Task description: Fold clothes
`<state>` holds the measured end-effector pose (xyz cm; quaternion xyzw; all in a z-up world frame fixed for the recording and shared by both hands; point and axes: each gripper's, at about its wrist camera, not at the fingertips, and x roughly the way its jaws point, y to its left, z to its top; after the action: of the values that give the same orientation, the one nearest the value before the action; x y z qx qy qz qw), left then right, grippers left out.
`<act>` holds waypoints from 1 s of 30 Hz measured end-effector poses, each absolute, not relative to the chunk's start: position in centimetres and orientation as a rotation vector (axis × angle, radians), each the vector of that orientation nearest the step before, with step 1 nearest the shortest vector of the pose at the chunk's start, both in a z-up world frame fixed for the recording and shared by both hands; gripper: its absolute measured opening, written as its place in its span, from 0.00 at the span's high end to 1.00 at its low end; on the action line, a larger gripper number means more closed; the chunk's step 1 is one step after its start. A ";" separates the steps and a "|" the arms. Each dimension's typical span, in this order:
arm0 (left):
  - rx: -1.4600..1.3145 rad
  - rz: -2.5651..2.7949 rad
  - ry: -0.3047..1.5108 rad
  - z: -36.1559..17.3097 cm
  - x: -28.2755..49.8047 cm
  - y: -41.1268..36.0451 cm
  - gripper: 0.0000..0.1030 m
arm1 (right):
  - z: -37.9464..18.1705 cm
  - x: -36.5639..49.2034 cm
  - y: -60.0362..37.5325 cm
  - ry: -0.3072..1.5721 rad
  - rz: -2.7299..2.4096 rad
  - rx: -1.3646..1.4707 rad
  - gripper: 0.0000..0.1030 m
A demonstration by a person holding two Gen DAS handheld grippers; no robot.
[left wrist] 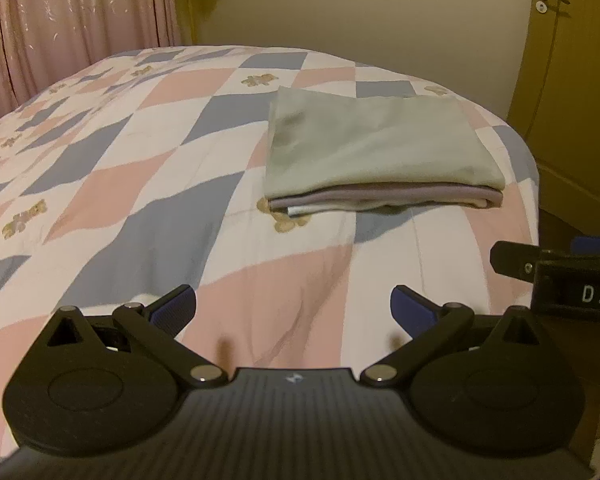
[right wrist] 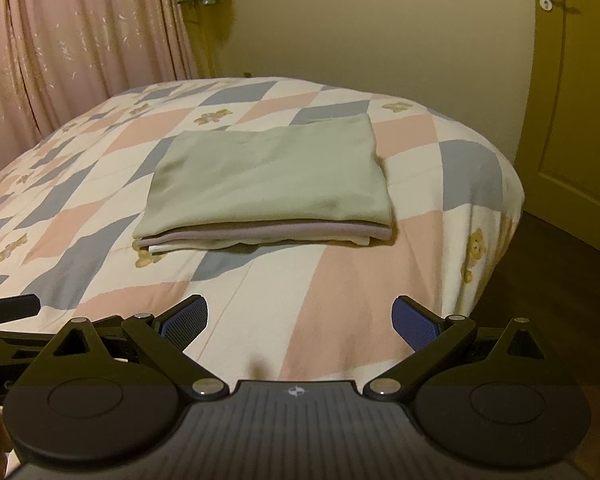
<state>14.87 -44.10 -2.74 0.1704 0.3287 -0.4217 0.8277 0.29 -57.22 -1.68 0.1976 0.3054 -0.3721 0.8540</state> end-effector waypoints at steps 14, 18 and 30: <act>0.356 -0.914 0.706 -2.2 13.7 -42.7 0.01 | -0.7 -0.9 -55.3 0.642 -0.799 0.422 0.02; 0.373 -0.908 0.689 -1.9 13.4 -42.6 0.01 | -0.2 -1.3 -55.0 0.638 -0.803 0.421 0.02; 0.380 -0.905 0.682 -1.1 13.1 -42.1 0.01 | 0.9 -2.0 -54.3 0.634 -0.813 0.420 0.02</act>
<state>13.06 -42.07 -1.11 0.1790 0.3211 -0.4259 0.8267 -2.01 -54.27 0.89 0.1995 0.3008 -0.3858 0.8490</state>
